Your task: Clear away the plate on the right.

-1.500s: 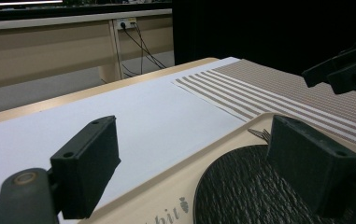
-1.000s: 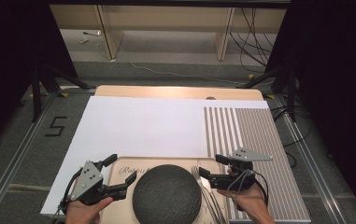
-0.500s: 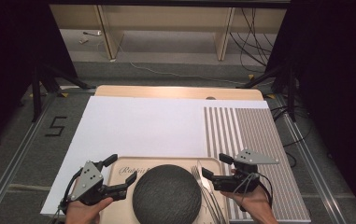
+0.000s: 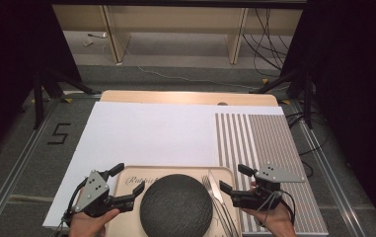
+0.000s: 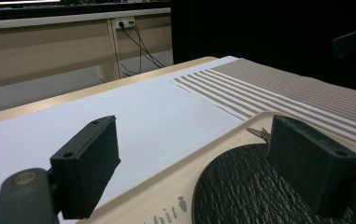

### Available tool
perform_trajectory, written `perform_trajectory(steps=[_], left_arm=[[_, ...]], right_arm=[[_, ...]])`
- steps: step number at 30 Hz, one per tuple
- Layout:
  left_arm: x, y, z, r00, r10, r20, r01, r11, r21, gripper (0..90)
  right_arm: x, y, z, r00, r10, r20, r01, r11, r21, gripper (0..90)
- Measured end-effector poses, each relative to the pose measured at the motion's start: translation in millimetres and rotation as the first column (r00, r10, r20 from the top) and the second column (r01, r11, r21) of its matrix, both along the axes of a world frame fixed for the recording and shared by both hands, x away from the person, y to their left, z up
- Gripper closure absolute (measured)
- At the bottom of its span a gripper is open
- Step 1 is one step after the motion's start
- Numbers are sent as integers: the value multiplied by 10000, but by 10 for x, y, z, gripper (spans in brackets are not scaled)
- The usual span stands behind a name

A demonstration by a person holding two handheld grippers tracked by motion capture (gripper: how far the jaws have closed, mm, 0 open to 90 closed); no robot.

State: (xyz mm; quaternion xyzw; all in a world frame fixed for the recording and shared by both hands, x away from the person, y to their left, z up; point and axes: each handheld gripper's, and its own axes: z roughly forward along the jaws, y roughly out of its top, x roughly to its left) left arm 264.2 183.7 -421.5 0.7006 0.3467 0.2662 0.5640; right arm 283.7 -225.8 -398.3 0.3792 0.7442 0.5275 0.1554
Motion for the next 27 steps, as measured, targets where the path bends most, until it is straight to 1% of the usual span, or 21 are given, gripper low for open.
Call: perform_trajectory(steps=[1, 8, 11, 19, 27], left_arm=[[0, 0, 0, 10000, -2, -4, 2, 10000, -5, 162], [-2, -2, -1, 10000, 15, -9, -15, 10000, -15, 161], [-3, -2, -2, 10000, 10, -12, -10, 10000, -11, 161], [-8, 3, -3, 10000, 25, -5, -25, 10000, -4, 161], [-7, 8, -6, 10000, 31, -7, -31, 10000, 22, 160]], right_arm=[[-20, -11, -2, 10000, 25, 89, -25, 10000, -13, 162], [-82, -41, -4, 9997, 73, 237, -75, 9999, 70, 159], [-114, -45, 1, 9993, 110, 357, -111, 9999, 13, 156], [-171, -85, -3, 9992, 73, 386, -72, 10000, -22, 156], [-230, -124, -16, 9991, 30, 426, -23, 9999, -160, 153]])
